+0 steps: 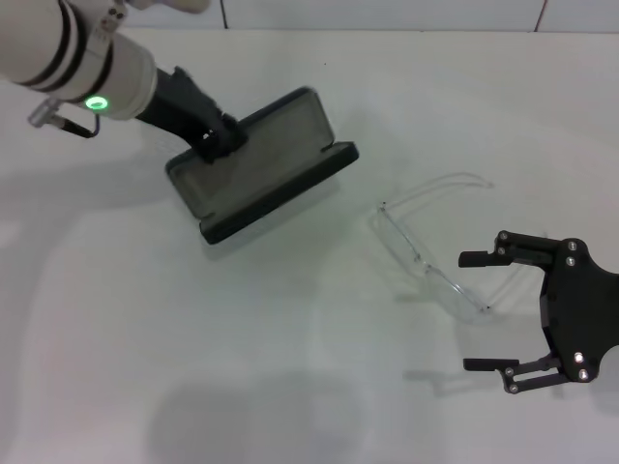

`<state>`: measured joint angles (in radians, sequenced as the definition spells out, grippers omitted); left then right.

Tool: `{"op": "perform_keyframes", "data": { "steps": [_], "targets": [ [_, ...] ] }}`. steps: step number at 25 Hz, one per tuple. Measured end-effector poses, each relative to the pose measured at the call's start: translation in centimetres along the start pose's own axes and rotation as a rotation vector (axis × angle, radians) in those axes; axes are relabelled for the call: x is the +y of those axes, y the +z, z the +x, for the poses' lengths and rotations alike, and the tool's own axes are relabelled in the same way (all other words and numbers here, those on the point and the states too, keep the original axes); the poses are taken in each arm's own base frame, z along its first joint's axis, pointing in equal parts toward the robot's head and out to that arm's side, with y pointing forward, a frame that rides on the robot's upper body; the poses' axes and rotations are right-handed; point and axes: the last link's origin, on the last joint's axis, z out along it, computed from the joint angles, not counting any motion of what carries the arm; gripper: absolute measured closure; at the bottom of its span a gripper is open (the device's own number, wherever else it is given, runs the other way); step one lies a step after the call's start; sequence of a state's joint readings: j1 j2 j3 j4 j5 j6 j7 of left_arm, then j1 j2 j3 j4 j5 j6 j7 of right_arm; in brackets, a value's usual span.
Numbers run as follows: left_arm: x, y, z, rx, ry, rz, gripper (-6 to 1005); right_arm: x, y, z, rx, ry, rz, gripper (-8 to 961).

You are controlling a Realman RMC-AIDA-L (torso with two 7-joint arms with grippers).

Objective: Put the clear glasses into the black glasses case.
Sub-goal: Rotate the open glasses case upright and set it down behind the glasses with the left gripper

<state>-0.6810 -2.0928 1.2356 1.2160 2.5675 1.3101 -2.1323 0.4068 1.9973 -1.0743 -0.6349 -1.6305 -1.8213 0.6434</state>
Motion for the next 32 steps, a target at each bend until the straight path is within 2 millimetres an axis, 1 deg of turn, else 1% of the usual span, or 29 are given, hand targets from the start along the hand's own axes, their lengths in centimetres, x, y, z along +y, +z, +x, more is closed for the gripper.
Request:
{"op": "perform_keyframes", "data": {
  "steps": [4, 6, 11, 13, 14, 15, 20, 26, 32],
  "targets": [
    [0.6, 1.4, 0.9, 0.056, 0.148, 0.095, 833, 0.3, -0.2, 0.1, 0.000, 0.003, 0.011, 97],
    [0.8, 2.0, 1.0, 0.067, 0.212, 0.128, 836, 0.4, -0.2, 0.1, -0.002, 0.006, 0.014, 97],
    [1.4, 3.0, 1.6, 0.119, 0.323, 0.202, 843, 0.6, -0.2, 0.2, -0.005, 0.011, 0.020, 97],
    [1.8, 3.4, 1.5, 0.136, 0.370, 0.232, 844, 0.7, -0.2, 0.2, -0.004, 0.013, 0.023, 98],
    [2.4, 3.8, 1.4, 0.150, 0.422, 0.264, 845, 0.7, -0.2, 0.2, -0.003, 0.013, 0.024, 98],
    [2.4, 3.8, 1.4, 0.150, 0.422, 0.264, 845, 0.7, -0.2, 0.3, -0.002, 0.013, 0.025, 98],
    [3.7, 4.4, 1.0, 0.171, 0.501, 0.299, 847, 0.9, -0.3, 0.3, -0.001, 0.008, 0.033, 98],
    [4.9, 4.7, 0.6, 0.213, 0.541, 0.289, 857, 0.9, -0.3, 0.3, 0.000, 0.005, 0.033, 97],
    [6.0, 5.3, 0.4, 0.246, 0.578, 0.340, 871, 0.8, -0.5, 0.3, 0.006, 0.000, 0.032, 97]
  ]
}}
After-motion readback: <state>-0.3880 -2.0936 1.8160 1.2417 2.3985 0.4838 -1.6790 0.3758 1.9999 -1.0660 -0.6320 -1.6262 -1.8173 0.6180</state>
